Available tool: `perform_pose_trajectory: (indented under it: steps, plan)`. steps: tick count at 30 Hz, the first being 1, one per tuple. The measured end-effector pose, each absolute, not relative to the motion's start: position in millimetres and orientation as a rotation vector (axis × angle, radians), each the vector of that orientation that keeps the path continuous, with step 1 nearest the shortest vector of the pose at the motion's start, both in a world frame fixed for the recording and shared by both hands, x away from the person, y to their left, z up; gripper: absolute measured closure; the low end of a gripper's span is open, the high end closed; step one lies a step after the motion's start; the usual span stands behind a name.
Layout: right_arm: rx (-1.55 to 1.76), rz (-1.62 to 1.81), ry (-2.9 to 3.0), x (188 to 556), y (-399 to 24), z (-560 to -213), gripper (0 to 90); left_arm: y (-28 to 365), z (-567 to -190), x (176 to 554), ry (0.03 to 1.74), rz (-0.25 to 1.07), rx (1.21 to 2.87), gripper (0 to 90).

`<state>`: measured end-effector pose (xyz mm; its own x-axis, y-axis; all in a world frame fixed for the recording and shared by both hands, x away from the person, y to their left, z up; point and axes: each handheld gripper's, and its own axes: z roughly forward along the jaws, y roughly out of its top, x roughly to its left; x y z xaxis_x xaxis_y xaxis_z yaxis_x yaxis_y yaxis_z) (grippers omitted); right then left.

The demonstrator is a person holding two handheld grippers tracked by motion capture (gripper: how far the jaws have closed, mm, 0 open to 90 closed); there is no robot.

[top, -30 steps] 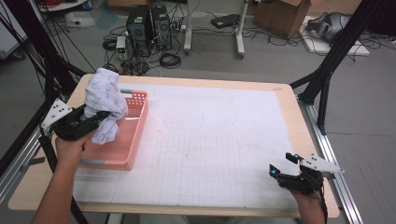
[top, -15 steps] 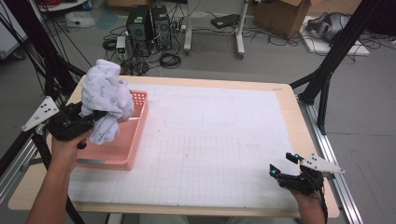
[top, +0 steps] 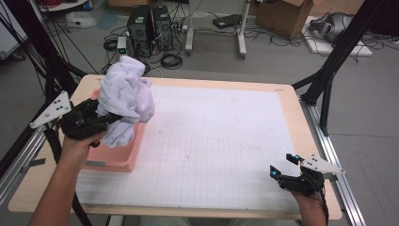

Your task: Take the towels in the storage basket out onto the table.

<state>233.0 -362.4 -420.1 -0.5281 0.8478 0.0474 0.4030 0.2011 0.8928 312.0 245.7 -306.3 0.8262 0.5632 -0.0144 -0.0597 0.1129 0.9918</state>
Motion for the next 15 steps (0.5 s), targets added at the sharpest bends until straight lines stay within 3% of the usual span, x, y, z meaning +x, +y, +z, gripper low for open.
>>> perform_pose_trajectory:
  steps: [15]
  plan:
    - [1.157, 1.291, 2.019, 233.9, -362.7, -420.0, 16.9, 160.0, -320.8, 326.3, 0.359, 0.349, 1.478, 50.5]
